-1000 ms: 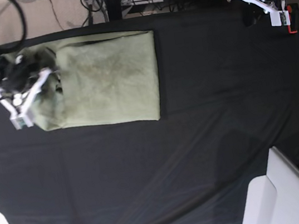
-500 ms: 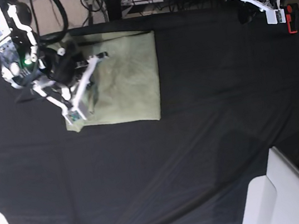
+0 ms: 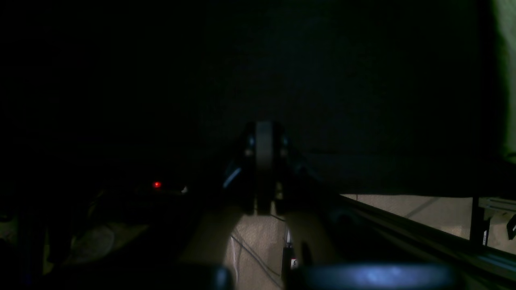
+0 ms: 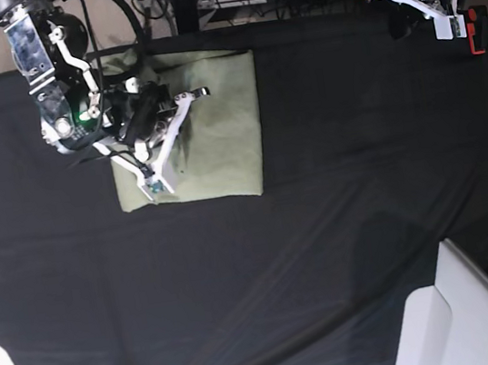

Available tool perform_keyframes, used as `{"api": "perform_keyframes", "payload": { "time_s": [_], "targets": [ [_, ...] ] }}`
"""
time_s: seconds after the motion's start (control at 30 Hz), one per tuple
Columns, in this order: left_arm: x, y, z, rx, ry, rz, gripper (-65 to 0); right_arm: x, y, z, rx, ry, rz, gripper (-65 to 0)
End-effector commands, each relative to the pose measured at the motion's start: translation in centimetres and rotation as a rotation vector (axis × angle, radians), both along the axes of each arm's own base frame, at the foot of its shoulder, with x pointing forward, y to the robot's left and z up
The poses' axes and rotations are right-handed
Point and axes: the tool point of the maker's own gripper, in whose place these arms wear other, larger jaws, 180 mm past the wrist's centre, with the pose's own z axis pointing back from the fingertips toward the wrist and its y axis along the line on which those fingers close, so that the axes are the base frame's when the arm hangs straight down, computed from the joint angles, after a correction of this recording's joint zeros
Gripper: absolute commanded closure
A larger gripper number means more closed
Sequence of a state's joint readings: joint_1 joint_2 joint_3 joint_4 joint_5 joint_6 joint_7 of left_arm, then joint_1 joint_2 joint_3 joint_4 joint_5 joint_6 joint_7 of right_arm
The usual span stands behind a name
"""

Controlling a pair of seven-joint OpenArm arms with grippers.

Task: Fold the T-shirt properly
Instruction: 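Grasp the green shirt's end with the right gripper and fold it over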

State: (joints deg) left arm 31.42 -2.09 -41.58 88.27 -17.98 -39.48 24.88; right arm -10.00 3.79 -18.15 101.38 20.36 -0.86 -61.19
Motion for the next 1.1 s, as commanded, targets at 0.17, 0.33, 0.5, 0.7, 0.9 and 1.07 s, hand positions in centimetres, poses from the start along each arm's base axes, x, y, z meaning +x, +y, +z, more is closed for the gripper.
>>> {"api": "perform_keyframes", "payload": {
  "time_s": [0.17,0.33,0.5,0.7,0.9,1.07],
  "targets": [
    [0.5,0.3,0.9,0.006,-0.036,-0.005,0.0,1.6,0.5,0.6,0.021,-0.042,-0.005,-0.6],
    [0.6,0.3,0.4,-0.005,-0.031,0.004,0.0,2.4,1.0,-0.1,0.025,-0.021,-0.009,-0.6],
    [0.4,0.3,0.2,-0.008,-0.026,0.006,0.0,2.6,1.0,-0.4,0.021,-0.013,-0.009,-0.6],
    [0.5,0.3,0.3,-0.007,-0.028,0.006,0.0,3.6,1.0,0.2,0.022,-0.039,-0.006,-0.5],
    [0.5,0.3,0.3,-0.007,-0.028,0.006,0.0,3.2,0.9,-0.7,0.015,-0.008,-0.006,-0.5],
    [0.5,0.3,0.3,-0.007,-0.028,0.006,0.0,3.2,1.8,-0.5,0.035,-0.006,-0.007,-1.1]
  ]
}}
